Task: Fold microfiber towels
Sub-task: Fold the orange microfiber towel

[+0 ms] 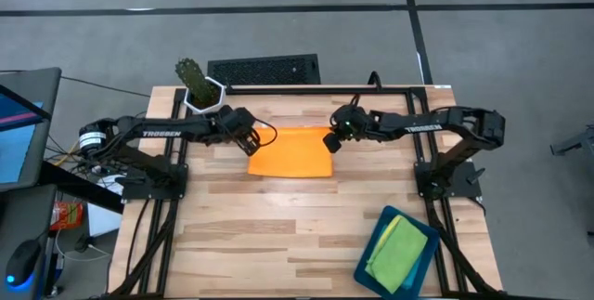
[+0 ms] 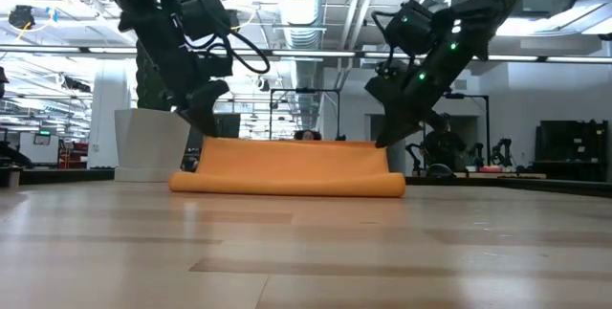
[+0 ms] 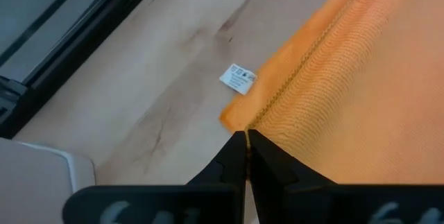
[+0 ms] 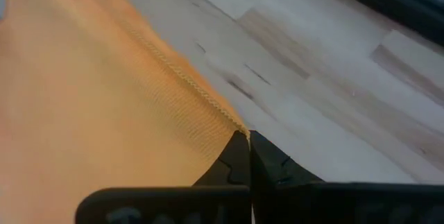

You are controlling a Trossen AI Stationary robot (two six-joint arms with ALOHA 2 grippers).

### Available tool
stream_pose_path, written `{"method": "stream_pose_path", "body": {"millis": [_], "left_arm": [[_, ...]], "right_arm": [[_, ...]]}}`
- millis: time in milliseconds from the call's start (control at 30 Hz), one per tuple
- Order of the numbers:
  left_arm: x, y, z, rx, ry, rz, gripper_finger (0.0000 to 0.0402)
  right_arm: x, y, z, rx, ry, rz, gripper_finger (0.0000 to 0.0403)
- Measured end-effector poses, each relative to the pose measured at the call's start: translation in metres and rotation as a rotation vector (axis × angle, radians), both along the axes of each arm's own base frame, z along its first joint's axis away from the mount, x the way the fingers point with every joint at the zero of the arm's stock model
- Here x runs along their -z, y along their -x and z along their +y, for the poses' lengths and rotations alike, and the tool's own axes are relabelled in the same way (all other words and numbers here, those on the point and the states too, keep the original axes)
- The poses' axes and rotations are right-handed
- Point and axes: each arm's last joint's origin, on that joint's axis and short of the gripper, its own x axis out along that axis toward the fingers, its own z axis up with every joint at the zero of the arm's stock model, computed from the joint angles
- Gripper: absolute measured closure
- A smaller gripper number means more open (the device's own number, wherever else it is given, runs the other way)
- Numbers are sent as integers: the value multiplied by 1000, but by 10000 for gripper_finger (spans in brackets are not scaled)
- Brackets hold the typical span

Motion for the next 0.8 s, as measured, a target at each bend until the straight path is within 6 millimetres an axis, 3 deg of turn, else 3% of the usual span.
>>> {"method": "stream_pose_path", "body": {"millis": [267, 600, 800], "left_arm": [[1, 3, 7, -7, 32, 0, 401], [20, -4, 10, 11, 90, 41, 401], [25, -9, 13, 11, 85, 31, 401]], "right_arm": [[20, -14, -4, 0, -15, 52, 391], [2, -9, -4, 6, 1, 30, 390], [10, -7, -8, 6, -15, 79, 389]]}}
